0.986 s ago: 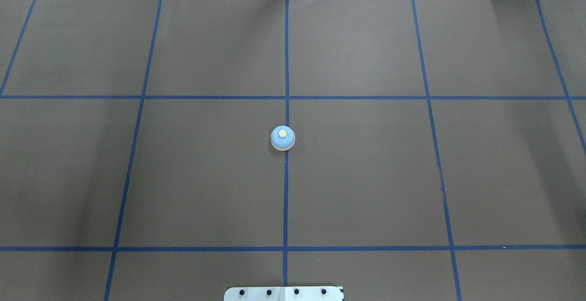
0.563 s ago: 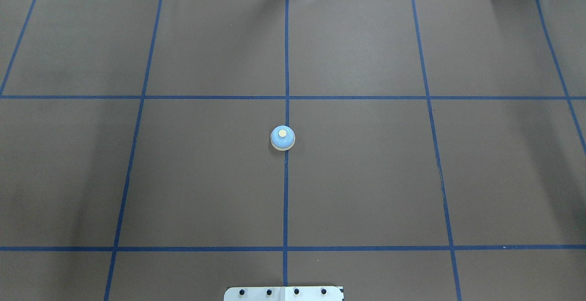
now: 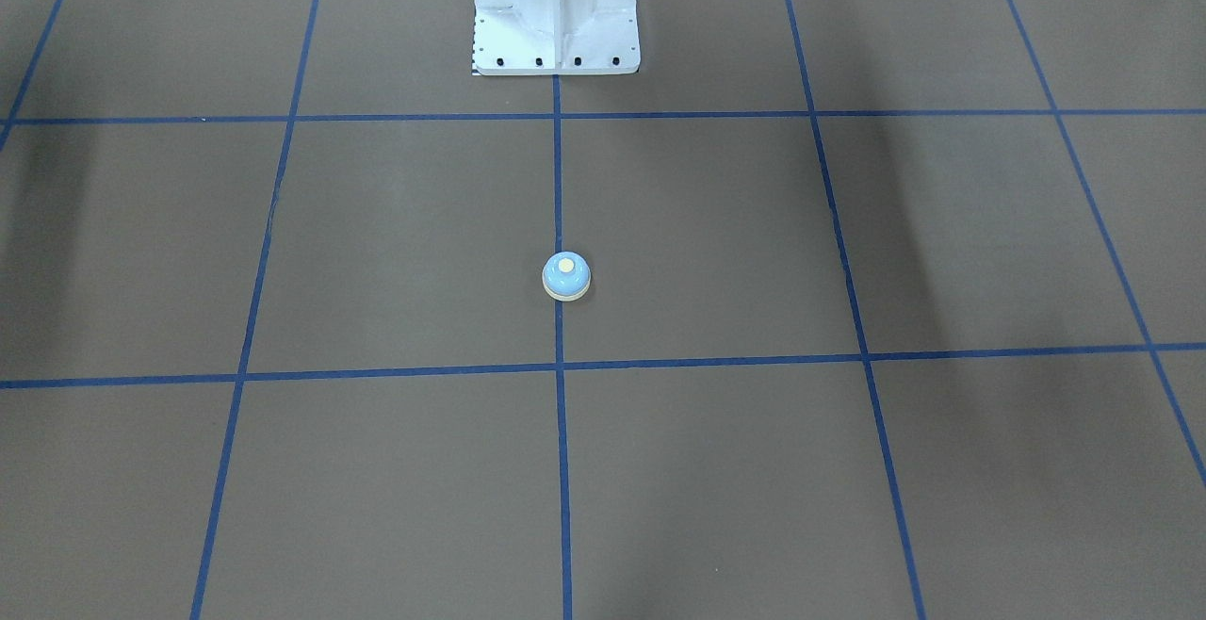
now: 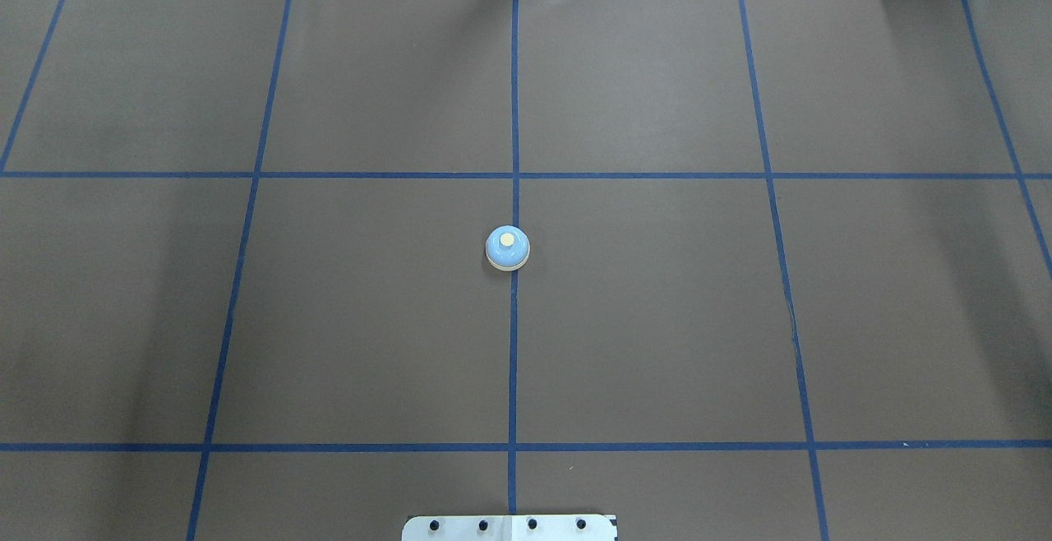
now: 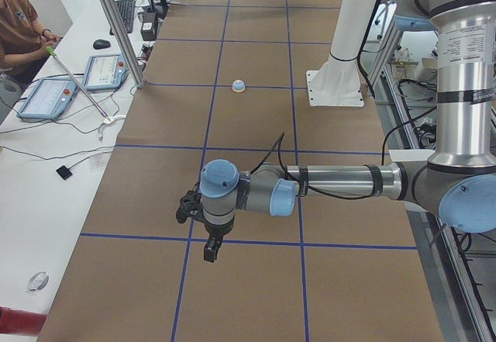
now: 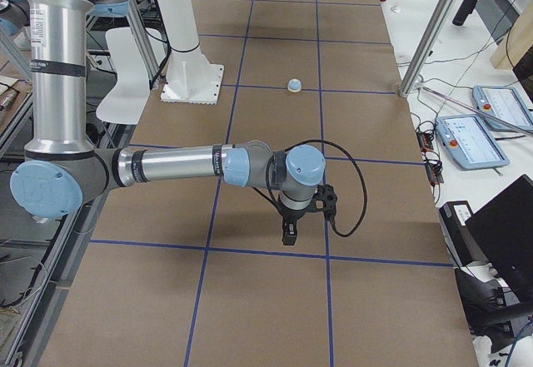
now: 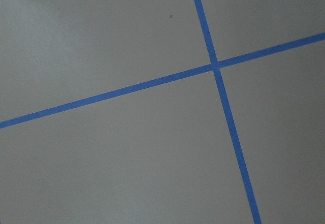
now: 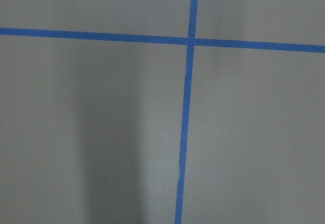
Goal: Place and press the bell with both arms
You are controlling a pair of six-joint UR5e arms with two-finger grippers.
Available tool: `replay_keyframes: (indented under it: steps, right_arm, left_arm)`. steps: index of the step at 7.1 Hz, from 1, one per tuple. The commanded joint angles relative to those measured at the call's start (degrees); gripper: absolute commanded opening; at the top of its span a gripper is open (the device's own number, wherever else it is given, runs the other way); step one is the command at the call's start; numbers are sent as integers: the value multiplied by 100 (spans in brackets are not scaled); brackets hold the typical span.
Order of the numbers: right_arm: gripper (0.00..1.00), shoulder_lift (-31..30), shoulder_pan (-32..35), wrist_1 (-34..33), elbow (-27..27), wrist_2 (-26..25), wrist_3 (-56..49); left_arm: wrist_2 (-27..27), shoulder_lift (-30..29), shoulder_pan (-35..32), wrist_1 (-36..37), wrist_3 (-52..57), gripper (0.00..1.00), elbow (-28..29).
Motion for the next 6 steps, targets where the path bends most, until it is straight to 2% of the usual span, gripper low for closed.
replay_keyframes:
  steps: [1,6]
  right_arm:
    - [100,-8,0,0,0,7,0]
    - [100,1,0,0,0,7,-9]
  left_arm:
    - [-13,10,-1,-2,-1,100,-17]
    - [13,-8,-1,7,-1,100,-17]
